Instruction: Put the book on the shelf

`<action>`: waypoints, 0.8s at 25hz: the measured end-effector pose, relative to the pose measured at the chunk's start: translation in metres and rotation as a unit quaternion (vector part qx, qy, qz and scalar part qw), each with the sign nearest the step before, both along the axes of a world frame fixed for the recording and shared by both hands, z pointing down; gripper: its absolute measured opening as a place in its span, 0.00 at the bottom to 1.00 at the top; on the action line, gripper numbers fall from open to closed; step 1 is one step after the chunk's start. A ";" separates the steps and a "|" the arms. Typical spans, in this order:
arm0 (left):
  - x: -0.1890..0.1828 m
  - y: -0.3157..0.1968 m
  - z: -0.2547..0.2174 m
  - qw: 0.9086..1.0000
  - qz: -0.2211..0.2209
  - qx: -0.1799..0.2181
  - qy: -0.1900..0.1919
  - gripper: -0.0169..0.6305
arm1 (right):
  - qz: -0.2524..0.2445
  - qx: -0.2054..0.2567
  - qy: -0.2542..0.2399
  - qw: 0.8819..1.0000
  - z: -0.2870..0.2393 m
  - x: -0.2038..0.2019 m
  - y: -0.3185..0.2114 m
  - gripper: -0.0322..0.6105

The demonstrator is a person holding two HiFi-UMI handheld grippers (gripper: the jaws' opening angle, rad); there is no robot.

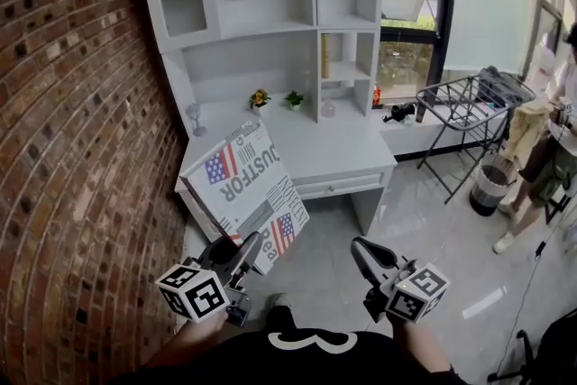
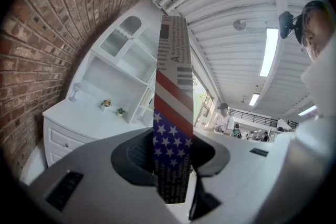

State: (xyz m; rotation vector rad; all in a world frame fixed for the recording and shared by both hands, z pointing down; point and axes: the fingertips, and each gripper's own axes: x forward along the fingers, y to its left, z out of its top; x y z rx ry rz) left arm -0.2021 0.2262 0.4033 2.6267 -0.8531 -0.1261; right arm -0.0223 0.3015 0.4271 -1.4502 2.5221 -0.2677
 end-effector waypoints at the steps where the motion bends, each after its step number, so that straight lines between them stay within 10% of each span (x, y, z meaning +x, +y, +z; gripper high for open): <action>1: 0.003 -0.003 0.000 1.000 0.003 0.001 0.001 0.26 | 0.003 -0.001 -0.002 1.000 -0.002 0.001 -0.002 0.07; 20: 0.015 -0.156 0.039 0.999 -0.001 -0.048 0.015 0.26 | 0.003 -0.065 -0.020 0.998 0.017 0.010 -0.152 0.07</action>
